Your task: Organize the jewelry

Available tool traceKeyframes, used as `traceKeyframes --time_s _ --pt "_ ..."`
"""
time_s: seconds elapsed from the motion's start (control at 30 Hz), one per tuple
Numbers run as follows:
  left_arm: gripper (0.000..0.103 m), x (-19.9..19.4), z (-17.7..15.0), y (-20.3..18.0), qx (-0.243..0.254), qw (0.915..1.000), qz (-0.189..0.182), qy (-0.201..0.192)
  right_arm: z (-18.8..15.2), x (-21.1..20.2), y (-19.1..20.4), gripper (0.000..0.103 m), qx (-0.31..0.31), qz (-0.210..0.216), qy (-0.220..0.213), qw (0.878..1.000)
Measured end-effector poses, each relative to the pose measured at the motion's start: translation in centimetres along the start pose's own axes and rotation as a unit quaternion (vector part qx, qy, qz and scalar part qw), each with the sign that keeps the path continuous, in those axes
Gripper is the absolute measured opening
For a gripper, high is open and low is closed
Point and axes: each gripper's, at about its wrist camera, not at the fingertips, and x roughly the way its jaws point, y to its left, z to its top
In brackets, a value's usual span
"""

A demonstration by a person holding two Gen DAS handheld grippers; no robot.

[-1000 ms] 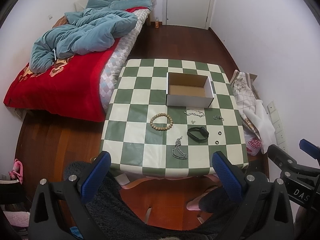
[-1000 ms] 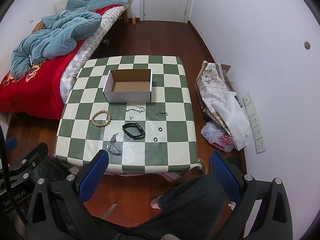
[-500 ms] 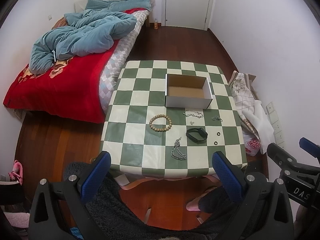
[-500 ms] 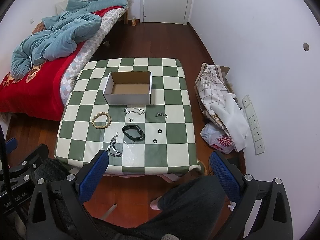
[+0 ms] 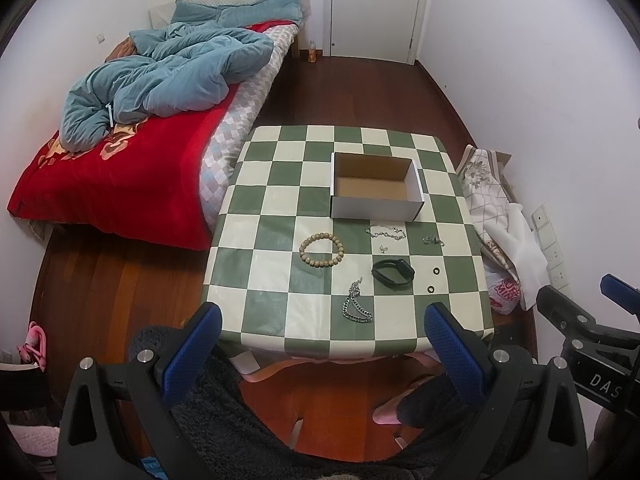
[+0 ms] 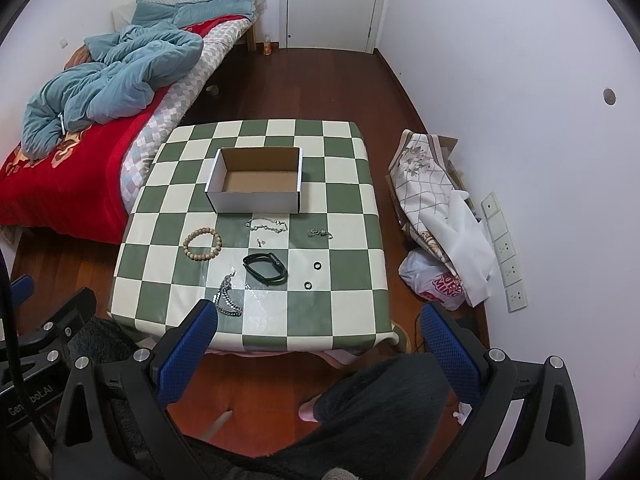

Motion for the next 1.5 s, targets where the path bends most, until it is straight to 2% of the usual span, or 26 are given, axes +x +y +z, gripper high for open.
traceKeyframes --time_s 0.6,0.83,1.13,1.23,1.3,1.47,1.5 --pt "0.103 -1.6 -0.6 0.0 0.0 0.9999 -0.002 -0.015 -0.3 -1.0 -0.2 0.102 -0.002 -0.001 -0.011 1.0" --pt "0.103 -0.3 -0.5 0.3 -0.006 0.9999 0.005 -0.014 -0.2 -0.4 -0.3 0.102 0.003 -0.002 -0.009 1.0" --pt "0.103 7.8 0.6 1.4 -0.021 0.998 0.056 0.018 0.5 7.0 -2.8 0.102 0.034 -0.007 0.034 0.999" --pt "0.103 11.4 0.4 1.3 -0.014 0.9966 0.067 0.045 0.4 10.6 -3.4 0.102 0.039 -0.009 0.057 0.998" --pt "0.103 14.3 -0.2 1.0 -0.004 0.9946 0.064 0.081 0.1 13.2 -3.9 0.101 0.047 -0.005 0.079 0.996" --pt "0.103 19.6 -1.6 -0.6 0.004 0.9881 0.035 0.15 -0.9 19.4 -4.8 0.08 0.068 0.024 0.121 0.99" --pt "0.103 20.6 -1.8 -1.0 0.004 0.9865 0.027 0.161 -1.1 20.5 -5.0 0.079 0.07 0.028 0.126 0.989"
